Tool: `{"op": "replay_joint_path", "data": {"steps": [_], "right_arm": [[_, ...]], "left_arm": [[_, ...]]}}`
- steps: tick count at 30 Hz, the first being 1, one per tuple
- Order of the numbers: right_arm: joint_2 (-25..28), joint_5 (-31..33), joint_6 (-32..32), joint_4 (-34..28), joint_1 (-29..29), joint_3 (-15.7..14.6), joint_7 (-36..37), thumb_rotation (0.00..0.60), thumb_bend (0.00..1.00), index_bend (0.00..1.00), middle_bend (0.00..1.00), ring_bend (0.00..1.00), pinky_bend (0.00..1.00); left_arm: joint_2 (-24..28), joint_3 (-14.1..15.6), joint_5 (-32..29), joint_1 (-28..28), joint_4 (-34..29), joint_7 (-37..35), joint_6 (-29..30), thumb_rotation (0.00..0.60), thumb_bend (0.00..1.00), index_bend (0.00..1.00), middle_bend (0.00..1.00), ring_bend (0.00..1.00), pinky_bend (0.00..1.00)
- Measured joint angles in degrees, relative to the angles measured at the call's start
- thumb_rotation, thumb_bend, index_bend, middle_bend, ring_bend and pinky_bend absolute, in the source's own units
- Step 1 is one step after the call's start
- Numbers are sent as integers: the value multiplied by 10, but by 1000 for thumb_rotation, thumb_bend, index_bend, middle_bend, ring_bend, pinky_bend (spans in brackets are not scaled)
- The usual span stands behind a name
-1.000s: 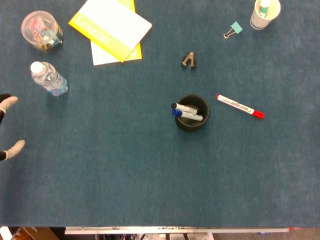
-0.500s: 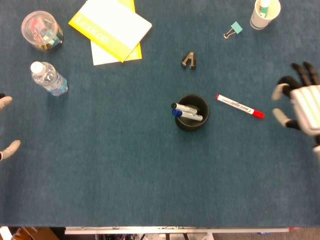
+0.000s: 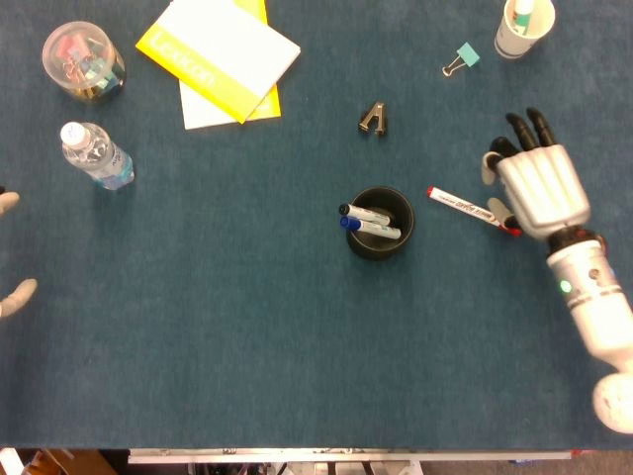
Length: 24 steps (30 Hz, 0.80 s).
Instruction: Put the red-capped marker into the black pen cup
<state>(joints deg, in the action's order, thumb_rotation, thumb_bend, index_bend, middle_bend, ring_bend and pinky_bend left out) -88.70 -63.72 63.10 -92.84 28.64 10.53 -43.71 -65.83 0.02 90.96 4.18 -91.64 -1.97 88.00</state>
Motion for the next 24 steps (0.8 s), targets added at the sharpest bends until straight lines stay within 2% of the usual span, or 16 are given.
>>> {"op": "replay_joint_path", "data": {"steps": [6, 13, 24], "right_arm": [[-50, 58, -6, 46, 36, 1, -66, 600, 226, 519, 365, 88, 0], [-83, 95, -13, 82, 65, -5, -114, 600, 223, 519, 364, 89, 0], [-100, 170, -22, 74, 113, -16, -188, 600, 224, 519, 344, 89, 0]], "left_arm": [[1, 0, -1, -1, 1, -1, 0, 600, 150, 186, 178, 174, 144], [2, 0, -3, -1, 3, -2, -1, 600, 150, 186, 178, 174, 144], [3, -2, -7, -5, 8, -8, 2, 600, 150, 186, 178, 174, 144]]}}
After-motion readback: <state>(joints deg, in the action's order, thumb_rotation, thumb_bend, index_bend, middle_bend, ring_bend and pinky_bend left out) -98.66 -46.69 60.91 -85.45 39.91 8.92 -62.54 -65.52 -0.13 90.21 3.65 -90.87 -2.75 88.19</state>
